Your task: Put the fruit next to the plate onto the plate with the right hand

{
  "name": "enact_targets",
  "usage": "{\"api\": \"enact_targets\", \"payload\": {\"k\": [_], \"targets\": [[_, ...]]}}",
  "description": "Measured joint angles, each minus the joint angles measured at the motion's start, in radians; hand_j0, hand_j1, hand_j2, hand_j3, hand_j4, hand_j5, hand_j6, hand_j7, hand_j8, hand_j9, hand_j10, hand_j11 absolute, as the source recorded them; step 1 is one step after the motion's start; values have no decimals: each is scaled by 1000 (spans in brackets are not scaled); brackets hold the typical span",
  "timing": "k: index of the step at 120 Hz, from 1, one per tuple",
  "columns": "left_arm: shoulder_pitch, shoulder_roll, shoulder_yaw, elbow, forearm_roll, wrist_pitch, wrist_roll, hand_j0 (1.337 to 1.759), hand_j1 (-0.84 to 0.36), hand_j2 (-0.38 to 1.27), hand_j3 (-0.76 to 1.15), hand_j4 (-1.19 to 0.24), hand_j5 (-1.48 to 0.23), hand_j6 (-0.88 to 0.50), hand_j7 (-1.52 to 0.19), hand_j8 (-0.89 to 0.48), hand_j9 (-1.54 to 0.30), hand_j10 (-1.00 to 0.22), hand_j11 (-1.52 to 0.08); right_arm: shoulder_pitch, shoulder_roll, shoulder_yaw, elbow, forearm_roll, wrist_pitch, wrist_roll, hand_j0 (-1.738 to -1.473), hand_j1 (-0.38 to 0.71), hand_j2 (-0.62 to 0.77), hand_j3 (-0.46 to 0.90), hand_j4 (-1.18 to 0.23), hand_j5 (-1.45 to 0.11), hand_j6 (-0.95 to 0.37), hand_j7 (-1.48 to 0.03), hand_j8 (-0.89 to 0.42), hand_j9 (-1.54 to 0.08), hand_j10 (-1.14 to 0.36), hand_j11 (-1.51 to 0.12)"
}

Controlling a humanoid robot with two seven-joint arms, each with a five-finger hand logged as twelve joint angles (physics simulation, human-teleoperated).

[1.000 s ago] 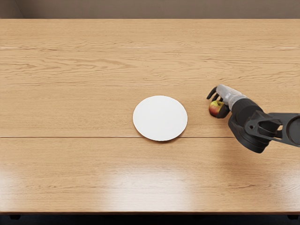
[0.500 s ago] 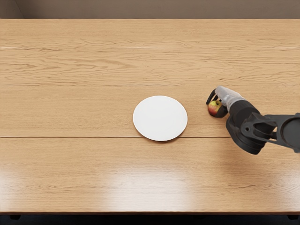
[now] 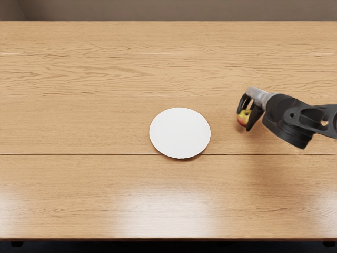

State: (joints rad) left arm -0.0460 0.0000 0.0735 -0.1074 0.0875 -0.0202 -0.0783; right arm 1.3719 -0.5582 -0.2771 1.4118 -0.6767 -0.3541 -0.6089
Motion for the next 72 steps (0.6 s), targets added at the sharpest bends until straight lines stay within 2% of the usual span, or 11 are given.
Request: {"api": "enact_targets", "payload": {"k": [5, 17, 40, 60, 72], "targets": [[0, 0, 0, 0, 0, 0, 0, 1658, 73, 47, 0, -230, -299, -230, -299, -230, -299, -230, -299, 8, -17, 25, 3, 17, 47, -1, -1655, 274, 335, 3, -806, -1202, -379, -1108, -342, -1221, -762, -1244], [0, 0, 0, 0, 0, 0, 0, 1658, 73, 46, 0, -230, -299, -230, -299, -230, -299, -230, -299, 17, -54, 104, 9, 83, 173, -1, -1657, 305, 432, 3, -811, -1218, -364, -1117, -340, -1237, -764, -1259], [0, 0, 0, 0, 0, 0, 0, 1658, 73, 46, 0, -230, -299, -230, -299, -230, -299, -230, -299, 15, -74, 266, 12, 201, 416, -1, -1658, 372, 536, 2, -815, -1242, -319, -1128, -292, -1251, -752, -1275], [0, 0, 0, 0, 0, 0, 0, 1658, 73, 46, 0, -230, -299, -230, -299, -230, -299, -230, -299, 9, 1, 345, 3, 242, 491, -2, -1658, 413, 581, 2, -817, -1250, -287, -1131, -268, -1260, -759, -1287], [0, 0, 0, 0, 0, 0, 0, 1658, 73, 46, 0, -230, -299, -230, -299, -230, -299, -230, -299, 3, 74, 361, -36, 247, 501, -2, -1658, 415, 579, 2, -818, -1252, -282, -1133, -262, -1264, -765, -1293]]}}
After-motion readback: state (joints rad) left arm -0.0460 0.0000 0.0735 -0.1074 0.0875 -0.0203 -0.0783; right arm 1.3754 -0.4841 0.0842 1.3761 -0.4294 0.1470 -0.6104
